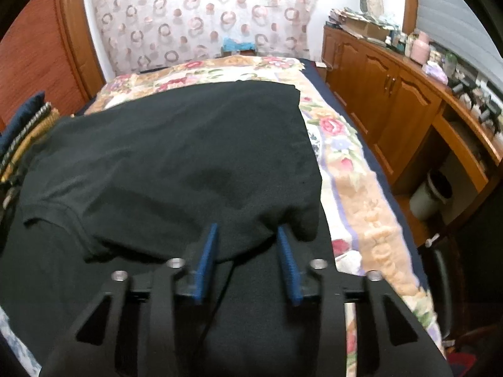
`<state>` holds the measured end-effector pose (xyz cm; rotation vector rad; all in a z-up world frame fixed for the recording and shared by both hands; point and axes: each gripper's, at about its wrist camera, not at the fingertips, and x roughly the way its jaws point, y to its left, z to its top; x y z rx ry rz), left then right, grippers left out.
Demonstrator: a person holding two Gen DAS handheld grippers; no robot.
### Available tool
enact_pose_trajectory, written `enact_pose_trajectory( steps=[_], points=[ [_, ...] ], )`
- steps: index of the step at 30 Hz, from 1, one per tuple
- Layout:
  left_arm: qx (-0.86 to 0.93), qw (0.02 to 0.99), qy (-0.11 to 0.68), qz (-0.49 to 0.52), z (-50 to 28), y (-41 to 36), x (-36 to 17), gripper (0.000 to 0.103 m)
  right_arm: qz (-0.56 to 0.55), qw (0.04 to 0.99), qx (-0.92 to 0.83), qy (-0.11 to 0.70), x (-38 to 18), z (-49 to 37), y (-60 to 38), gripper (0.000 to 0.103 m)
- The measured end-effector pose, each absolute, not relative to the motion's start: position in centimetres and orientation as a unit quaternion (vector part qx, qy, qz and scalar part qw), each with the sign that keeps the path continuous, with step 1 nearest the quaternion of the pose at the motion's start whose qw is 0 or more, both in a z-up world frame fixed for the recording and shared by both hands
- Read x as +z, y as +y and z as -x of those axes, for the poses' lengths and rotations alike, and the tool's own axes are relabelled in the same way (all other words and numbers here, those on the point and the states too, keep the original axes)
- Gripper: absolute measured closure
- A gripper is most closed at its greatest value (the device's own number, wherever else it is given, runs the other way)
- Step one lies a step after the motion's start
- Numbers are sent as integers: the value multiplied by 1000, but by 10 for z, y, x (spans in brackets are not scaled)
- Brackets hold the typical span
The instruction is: Fold small clothes
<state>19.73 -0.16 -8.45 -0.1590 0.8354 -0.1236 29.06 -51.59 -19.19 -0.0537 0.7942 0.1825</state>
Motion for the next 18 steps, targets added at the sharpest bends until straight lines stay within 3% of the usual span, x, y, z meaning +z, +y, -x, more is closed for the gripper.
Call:
enact_pose_trajectory(
  steps=[4, 7, 10, 18],
  points=[
    [-55, 907, 410, 79, -197, 3, -87, 99, 6, 918, 95, 386, -191, -294, -519, 77],
    [-48, 905, 416, 70, -200, -1, -89, 99, 10, 918, 98, 385, -192, -294, -517, 91],
    [-59, 905, 415, 68, -202, -6, -88, 99, 18, 917, 108, 382, -192, -291, -514, 97],
    [-68, 922, 375, 65, -190, -1, -62, 101, 10, 925, 124, 359, -183, -285, -519, 100]
  ],
)
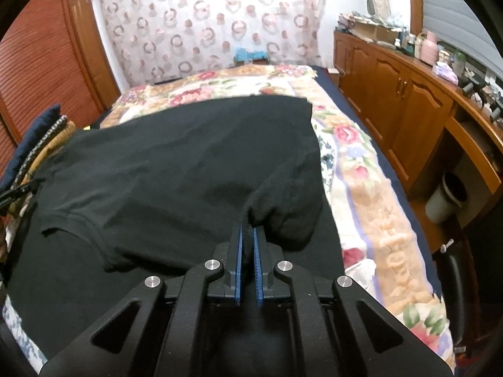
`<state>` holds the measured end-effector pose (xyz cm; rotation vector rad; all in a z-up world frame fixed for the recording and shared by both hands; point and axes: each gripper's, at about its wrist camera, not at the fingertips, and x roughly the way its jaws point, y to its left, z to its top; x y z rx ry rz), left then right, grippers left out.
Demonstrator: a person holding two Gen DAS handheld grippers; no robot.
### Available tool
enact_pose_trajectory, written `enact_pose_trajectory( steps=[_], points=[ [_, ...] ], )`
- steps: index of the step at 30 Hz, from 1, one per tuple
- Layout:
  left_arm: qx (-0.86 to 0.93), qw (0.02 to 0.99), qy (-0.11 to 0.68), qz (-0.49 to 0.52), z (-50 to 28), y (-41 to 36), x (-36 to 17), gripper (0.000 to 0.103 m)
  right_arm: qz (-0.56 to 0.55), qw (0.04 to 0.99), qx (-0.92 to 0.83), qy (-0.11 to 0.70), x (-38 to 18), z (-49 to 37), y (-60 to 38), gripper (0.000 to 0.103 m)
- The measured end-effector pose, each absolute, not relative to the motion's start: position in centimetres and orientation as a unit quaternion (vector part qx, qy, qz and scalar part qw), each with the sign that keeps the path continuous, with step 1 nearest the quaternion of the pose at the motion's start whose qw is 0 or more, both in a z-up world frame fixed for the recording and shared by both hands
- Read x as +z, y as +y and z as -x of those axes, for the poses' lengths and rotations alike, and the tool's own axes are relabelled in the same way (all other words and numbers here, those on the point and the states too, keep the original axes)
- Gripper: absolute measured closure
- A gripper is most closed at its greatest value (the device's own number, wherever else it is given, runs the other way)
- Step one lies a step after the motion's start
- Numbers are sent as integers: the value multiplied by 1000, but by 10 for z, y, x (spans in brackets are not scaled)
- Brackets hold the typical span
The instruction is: Fold small clothes
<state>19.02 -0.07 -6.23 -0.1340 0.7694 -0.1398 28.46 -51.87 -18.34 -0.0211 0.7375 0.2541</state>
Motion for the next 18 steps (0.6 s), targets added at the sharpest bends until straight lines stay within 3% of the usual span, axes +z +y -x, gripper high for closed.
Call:
enact_pose_trajectory(
  steps=[18],
  points=[
    [-74, 950, 293, 75, -121, 17, -20, 101, 22, 957, 138, 254, -125, -217, -525, 101]
  ],
)
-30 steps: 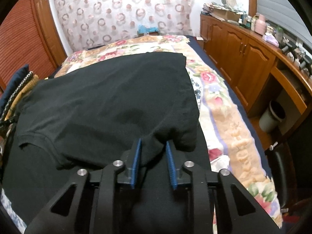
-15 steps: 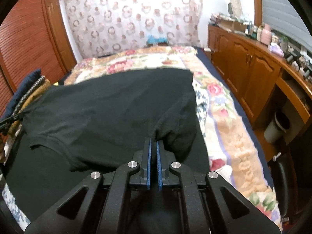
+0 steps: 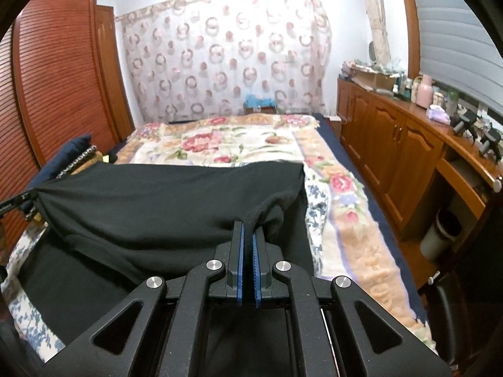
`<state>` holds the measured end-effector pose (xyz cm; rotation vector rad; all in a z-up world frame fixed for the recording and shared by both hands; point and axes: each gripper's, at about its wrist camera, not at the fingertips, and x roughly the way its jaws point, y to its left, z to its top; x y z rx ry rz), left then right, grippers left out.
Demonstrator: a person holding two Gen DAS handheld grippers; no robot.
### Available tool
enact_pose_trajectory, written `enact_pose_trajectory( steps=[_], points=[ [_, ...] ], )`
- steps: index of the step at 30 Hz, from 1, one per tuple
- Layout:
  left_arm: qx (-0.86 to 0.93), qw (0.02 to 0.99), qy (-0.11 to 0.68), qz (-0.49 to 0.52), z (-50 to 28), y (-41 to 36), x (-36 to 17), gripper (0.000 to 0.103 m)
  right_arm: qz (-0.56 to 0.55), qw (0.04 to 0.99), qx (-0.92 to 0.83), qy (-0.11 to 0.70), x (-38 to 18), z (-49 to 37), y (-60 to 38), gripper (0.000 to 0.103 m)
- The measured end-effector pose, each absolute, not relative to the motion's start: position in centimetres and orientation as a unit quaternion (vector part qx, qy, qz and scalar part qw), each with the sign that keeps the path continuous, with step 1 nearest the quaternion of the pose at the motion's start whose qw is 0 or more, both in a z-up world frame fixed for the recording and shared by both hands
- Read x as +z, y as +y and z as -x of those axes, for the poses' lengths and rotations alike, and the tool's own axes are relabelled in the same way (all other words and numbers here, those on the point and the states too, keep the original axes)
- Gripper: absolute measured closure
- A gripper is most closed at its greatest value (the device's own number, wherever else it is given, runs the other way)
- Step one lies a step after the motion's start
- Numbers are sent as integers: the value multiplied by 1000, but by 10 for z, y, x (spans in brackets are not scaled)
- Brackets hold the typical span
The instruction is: Fold small clothes
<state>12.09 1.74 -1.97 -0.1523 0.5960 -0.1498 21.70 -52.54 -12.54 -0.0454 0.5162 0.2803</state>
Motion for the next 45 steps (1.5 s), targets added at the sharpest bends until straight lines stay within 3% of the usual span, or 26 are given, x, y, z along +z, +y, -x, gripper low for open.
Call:
enact_pose_trajectory(
  steps=[20, 34, 37, 42, 45],
  points=[
    [-93, 958, 264, 66, -26, 30, -17, 101, 44, 963, 134, 228, -122, -135, -530, 101],
    [-93, 934, 343, 46, -19, 17, -67, 99, 45, 938, 131, 319, -187, -128, -546, 101],
    [-94, 931, 350, 49, -15, 17, -71, 98, 42, 937, 130, 322, -191, -124, -551, 95],
    [-96, 929, 352, 56, -11, 21, -70, 96, 46, 943, 116, 308, -178, -119, -558, 72],
    [-93, 932, 346, 47, -10, 22, -65, 88, 47, 950, 99, 293, -169, -117, -567, 60]
  ],
)
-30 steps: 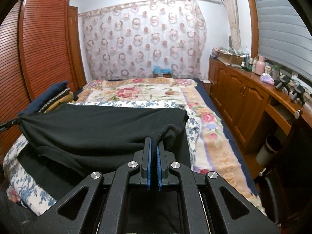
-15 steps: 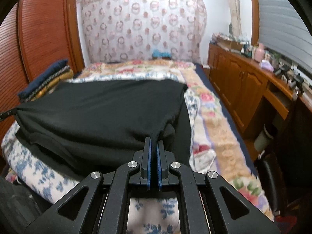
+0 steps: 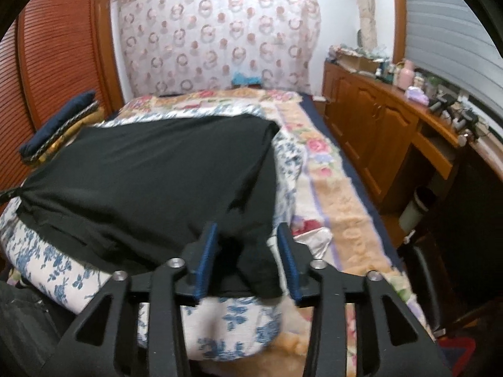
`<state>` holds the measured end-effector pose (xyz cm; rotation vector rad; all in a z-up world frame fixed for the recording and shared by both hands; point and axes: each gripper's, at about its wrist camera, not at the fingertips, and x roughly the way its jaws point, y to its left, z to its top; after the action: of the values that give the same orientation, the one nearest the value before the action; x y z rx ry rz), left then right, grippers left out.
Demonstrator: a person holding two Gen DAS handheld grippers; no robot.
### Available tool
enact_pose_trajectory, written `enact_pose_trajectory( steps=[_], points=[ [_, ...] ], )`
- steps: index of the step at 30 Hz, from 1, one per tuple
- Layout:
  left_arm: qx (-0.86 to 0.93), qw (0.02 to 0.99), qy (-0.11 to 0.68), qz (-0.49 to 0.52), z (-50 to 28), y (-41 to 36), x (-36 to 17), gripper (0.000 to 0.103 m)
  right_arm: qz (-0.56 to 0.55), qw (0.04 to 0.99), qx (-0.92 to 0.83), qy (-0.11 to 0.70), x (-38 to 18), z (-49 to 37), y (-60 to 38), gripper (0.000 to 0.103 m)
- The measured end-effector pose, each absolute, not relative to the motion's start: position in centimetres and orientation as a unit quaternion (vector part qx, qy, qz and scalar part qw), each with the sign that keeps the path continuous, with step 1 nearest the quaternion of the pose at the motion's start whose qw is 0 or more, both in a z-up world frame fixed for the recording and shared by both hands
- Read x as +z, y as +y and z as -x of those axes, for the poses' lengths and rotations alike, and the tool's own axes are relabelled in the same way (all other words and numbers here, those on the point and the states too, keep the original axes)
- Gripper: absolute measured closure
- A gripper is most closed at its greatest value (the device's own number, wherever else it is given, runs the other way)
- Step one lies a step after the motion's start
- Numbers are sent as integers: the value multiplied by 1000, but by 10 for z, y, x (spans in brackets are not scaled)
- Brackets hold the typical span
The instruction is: Fold small clothes
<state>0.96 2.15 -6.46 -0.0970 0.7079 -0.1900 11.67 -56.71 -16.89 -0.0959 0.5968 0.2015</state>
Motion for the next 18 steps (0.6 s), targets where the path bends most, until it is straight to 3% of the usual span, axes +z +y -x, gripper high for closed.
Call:
enact_pose_trajectory(
  steps=[6, 18],
  points=[
    [-96, 935, 339, 51, -9, 30, -60, 45, 41, 950, 79, 299, -170, -118, -580, 59],
    [-72, 924, 371, 48, -22, 32, -78, 44, 39, 948, 100, 300, -174, -127, -564, 59]
  ],
)
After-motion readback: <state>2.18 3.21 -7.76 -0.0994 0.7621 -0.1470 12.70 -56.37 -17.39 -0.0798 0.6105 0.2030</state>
